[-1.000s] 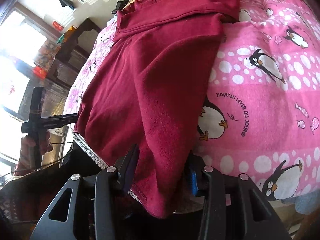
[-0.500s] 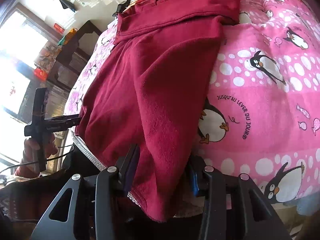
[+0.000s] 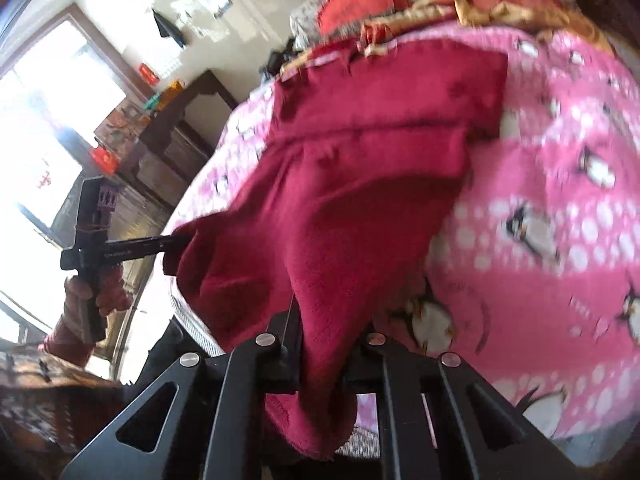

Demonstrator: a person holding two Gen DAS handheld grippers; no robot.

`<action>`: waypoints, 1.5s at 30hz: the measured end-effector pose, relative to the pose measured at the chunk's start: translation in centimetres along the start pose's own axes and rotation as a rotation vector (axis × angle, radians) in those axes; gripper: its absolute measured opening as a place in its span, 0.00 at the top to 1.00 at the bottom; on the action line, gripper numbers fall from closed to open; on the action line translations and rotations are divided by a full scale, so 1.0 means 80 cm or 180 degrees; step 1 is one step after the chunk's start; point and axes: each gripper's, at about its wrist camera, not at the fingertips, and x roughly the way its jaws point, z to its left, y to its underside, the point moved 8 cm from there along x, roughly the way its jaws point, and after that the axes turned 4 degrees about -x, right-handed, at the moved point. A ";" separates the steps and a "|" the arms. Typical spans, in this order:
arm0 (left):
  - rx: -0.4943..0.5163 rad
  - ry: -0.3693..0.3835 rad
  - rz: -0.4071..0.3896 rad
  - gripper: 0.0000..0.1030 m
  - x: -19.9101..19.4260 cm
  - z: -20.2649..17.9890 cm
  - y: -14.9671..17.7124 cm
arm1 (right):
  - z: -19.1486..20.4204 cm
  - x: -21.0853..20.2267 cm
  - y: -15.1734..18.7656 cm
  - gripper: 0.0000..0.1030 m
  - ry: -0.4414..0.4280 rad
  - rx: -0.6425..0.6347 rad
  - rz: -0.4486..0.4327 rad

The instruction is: Fold small clothes

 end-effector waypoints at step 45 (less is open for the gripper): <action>-0.0057 -0.0846 -0.0872 0.90 0.095 0.033 -0.329 | -0.132 0.082 -0.300 1.00 0.0708 0.0217 -0.0683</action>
